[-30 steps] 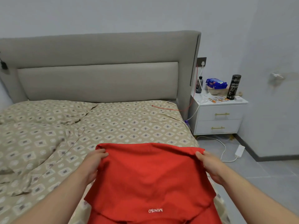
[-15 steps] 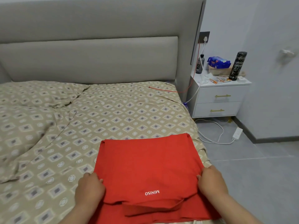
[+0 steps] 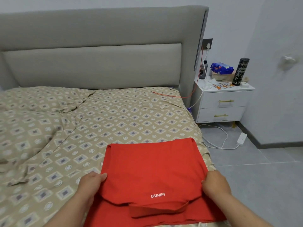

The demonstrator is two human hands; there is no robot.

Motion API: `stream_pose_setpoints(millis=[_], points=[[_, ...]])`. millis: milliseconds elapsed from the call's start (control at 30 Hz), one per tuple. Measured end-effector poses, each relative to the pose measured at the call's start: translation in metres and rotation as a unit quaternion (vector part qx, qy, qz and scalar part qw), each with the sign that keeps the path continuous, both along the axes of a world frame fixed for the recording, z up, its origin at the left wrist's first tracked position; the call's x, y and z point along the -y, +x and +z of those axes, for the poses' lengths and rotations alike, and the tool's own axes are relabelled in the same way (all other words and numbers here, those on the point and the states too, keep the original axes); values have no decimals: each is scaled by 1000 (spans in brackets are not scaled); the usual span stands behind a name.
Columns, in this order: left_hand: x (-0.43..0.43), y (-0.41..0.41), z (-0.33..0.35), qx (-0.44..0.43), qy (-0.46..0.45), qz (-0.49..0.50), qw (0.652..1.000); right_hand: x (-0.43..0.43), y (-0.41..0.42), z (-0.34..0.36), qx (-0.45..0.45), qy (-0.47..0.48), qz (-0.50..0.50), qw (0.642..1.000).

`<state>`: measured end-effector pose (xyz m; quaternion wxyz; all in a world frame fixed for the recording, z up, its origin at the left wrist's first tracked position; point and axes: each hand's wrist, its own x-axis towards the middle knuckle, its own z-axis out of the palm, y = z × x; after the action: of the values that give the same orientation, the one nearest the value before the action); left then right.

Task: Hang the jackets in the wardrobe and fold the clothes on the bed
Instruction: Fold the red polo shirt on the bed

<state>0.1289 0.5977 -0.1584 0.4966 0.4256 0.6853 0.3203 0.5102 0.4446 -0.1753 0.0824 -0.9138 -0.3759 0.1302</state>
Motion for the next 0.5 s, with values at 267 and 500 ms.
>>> stream_pose_setpoints(millis=[267, 500], points=[[-11, 6, 26, 80, 23, -42, 996, -14, 7, 39, -113, 166, 18, 979], [15, 12, -2, 219, -115, 74, 966, -4, -1, 9, -552, 260, -251, 751]])
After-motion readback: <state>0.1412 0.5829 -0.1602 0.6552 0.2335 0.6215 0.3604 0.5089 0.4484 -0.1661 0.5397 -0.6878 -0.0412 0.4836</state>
